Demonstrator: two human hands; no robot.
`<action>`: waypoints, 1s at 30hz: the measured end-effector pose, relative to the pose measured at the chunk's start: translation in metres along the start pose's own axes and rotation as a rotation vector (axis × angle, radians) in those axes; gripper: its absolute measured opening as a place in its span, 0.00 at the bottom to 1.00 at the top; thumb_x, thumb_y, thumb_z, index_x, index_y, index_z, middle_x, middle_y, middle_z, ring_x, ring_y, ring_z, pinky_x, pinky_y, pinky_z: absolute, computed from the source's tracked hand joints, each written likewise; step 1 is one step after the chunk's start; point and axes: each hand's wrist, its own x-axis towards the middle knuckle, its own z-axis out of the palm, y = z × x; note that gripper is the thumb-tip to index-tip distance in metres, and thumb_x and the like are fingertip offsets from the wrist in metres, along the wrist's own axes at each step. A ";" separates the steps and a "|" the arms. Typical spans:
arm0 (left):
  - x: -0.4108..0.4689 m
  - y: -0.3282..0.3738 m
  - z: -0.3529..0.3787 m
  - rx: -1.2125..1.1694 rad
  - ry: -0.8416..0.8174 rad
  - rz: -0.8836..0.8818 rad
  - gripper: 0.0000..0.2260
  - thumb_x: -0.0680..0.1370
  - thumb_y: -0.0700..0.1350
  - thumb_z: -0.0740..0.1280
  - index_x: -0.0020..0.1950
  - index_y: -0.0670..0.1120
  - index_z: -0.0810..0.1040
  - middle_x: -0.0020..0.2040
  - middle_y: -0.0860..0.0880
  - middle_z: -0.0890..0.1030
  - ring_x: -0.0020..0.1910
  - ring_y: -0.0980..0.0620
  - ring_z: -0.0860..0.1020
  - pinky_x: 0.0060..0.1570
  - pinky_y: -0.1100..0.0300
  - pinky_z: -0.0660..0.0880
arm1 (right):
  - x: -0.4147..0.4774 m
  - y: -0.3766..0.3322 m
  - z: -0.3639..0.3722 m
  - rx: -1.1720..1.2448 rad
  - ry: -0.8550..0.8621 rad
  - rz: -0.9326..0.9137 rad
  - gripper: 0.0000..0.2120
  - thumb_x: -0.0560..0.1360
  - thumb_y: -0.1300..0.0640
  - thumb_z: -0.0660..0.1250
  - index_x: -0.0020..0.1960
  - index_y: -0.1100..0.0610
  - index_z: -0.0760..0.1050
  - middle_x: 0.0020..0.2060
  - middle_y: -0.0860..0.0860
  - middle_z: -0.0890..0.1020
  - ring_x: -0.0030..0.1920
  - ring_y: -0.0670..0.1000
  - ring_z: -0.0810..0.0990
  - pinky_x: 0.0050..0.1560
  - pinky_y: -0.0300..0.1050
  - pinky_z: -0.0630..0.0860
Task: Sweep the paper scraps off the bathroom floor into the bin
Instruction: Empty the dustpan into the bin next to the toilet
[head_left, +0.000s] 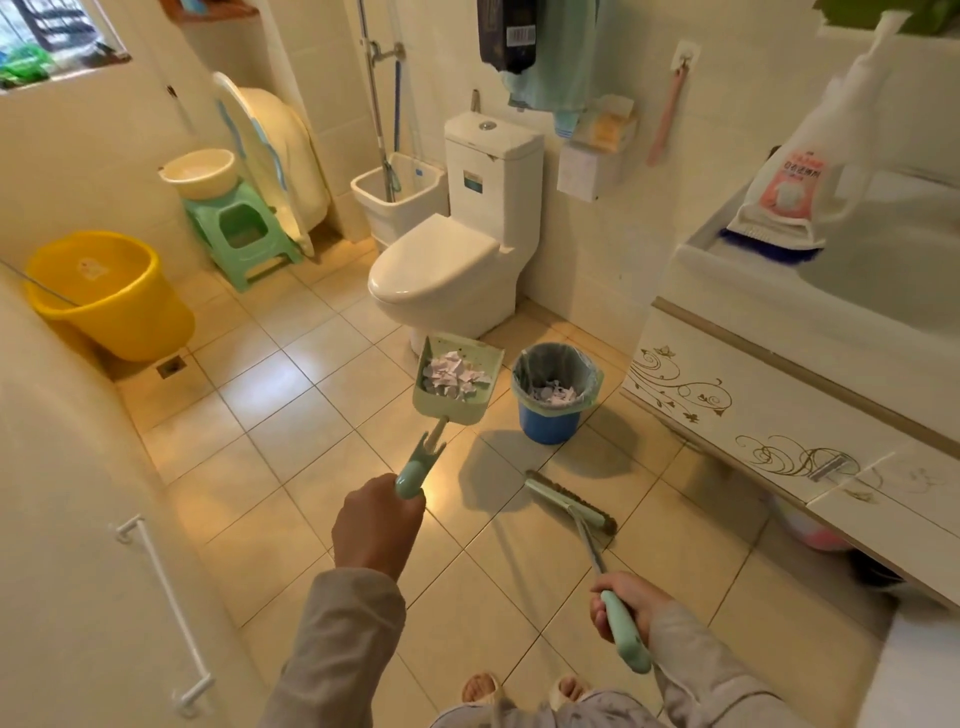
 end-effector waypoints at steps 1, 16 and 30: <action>0.000 0.001 0.000 0.033 -0.002 0.042 0.10 0.77 0.46 0.64 0.46 0.40 0.80 0.31 0.49 0.74 0.30 0.50 0.71 0.33 0.62 0.67 | 0.001 -0.001 0.001 0.028 -0.002 -0.010 0.16 0.79 0.64 0.54 0.32 0.61 0.64 0.13 0.54 0.68 0.10 0.49 0.66 0.15 0.31 0.67; 0.008 0.033 0.048 0.804 -0.317 0.596 0.10 0.80 0.42 0.58 0.58 0.42 0.75 0.46 0.46 0.83 0.41 0.49 0.81 0.41 0.59 0.74 | -0.006 0.001 0.003 0.306 -0.070 -0.016 0.15 0.78 0.63 0.55 0.33 0.60 0.63 0.14 0.54 0.69 0.11 0.49 0.68 0.16 0.30 0.68; -0.013 -0.014 0.078 1.129 -0.545 0.760 0.10 0.77 0.37 0.63 0.58 0.39 0.73 0.45 0.45 0.81 0.48 0.48 0.82 0.40 0.57 0.68 | -0.008 0.000 -0.003 0.361 -0.083 -0.002 0.17 0.79 0.62 0.54 0.31 0.59 0.62 0.14 0.54 0.68 0.11 0.48 0.67 0.15 0.28 0.66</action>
